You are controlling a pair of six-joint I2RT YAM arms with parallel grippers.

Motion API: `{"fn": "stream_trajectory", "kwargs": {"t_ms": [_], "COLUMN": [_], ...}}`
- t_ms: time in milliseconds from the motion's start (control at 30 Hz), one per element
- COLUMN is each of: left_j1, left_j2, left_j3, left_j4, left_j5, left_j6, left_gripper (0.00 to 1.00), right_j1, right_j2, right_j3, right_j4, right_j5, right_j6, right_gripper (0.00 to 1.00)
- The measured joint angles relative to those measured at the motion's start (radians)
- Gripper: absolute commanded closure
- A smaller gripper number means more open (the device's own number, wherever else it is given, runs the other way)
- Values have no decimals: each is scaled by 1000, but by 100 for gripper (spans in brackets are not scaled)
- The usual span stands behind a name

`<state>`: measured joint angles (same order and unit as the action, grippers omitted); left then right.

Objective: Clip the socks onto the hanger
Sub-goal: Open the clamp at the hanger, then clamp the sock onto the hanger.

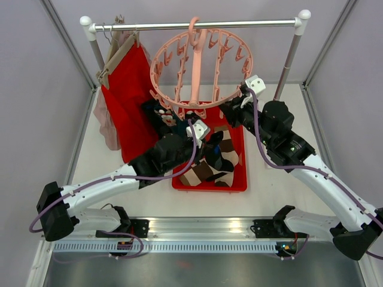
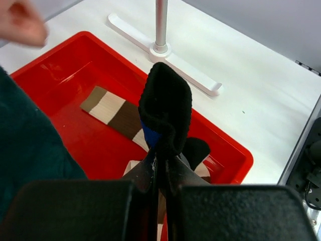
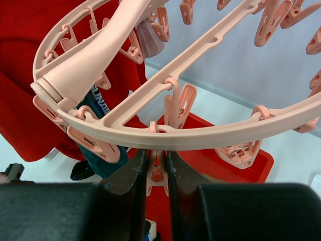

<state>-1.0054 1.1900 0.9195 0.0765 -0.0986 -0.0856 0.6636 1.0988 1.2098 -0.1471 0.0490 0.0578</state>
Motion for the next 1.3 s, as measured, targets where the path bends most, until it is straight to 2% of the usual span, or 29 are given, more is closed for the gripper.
{"fn": "stream_trajectory", "kwargs": {"t_ms": [1300], "left_j1": [0], "left_j2": [48], "left_j3": [101], "left_j4": [119], "left_j5": [-84], "left_j6": [-15], "left_gripper": [98], "right_j1": [0], "right_j2": [-6], "right_j3": [3], "right_j4": [-20], "right_j5": [0], "right_j6": [3], "right_gripper": [100]}}
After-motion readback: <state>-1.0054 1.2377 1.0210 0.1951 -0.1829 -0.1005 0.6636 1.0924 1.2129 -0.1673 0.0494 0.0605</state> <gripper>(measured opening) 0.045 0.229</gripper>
